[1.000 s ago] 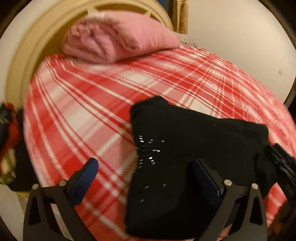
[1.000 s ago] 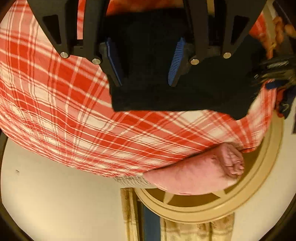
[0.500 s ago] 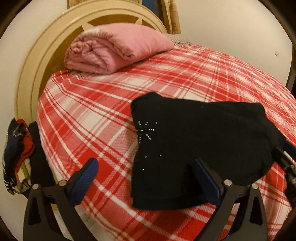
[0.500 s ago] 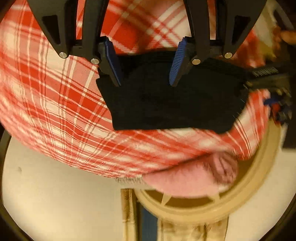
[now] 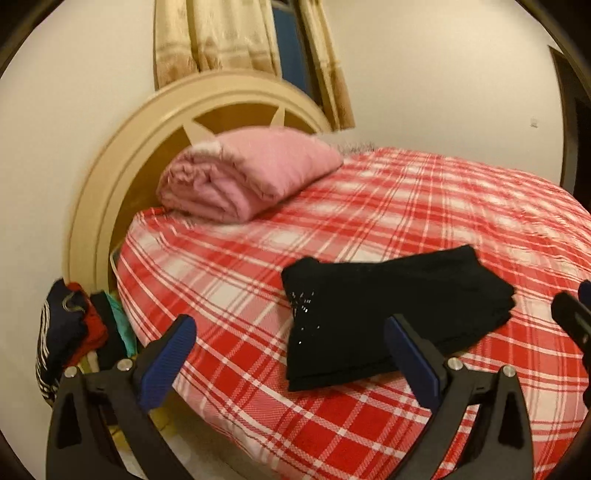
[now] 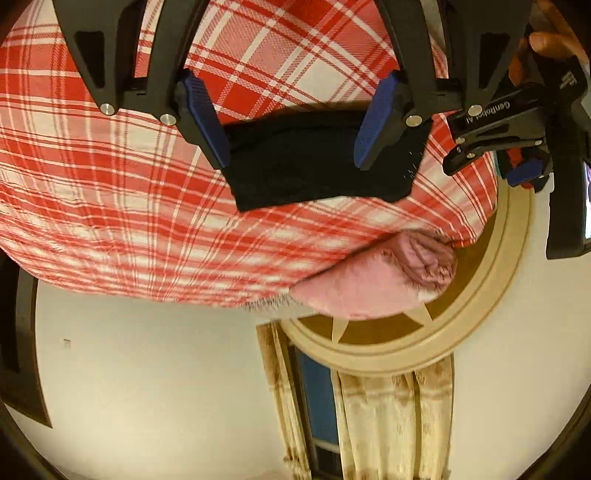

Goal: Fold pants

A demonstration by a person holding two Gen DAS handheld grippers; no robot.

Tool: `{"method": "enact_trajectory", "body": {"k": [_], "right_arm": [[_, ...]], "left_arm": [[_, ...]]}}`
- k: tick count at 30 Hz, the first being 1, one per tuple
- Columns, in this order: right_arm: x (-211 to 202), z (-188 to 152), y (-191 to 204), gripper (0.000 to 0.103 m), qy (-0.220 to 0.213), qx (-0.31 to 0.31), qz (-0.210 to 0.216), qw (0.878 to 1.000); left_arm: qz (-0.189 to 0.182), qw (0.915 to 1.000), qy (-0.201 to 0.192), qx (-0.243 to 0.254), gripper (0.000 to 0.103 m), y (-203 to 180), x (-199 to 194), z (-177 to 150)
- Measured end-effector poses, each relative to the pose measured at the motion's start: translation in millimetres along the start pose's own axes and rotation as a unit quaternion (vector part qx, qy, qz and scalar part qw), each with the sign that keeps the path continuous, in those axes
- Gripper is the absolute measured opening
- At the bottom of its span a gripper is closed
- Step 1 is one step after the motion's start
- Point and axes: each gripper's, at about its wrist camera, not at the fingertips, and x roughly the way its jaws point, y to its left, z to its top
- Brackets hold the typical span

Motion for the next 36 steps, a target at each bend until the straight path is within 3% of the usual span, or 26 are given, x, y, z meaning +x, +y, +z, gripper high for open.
{"method": "enact_trajectory", "body": {"k": [6, 12, 16, 23, 36], "right_arm": [[-46.8, 2.7, 10.4, 0.073, -0.057, -0.017, -0.025, 0.998], [-84.6, 11.7, 14.1, 0.081, -0.112, -0.014, -0.032, 0.993], [-97.5, 13.4, 17.5, 0.082, -0.130, -0.015, -0.036, 0.991], [-104.5, 13.8, 18.0, 0.082, -0.140, -0.016, -0.039, 0.989], [-113.1, 14.6, 12.8, 0.082, -0.152, -0.003, -0.041, 0.988]], "left_arm": [[-0.019, 0.9995, -0.023, -0.009, 0.103, 2.6, -27.5, 2.1], [-0.023, 0.9979, -0.059, -0.010, 0.103, 3.2, -56.2, 5.1], [-0.023, 0.9970, -0.074, -0.010, 0.103, 2.6, -67.4, 7.2], [-0.023, 0.9957, -0.089, -0.012, 0.103, 2.6, -75.4, 8.2], [-0.020, 0.9961, -0.085, -0.009, 0.103, 0.1, -79.3, 7.8]]}}
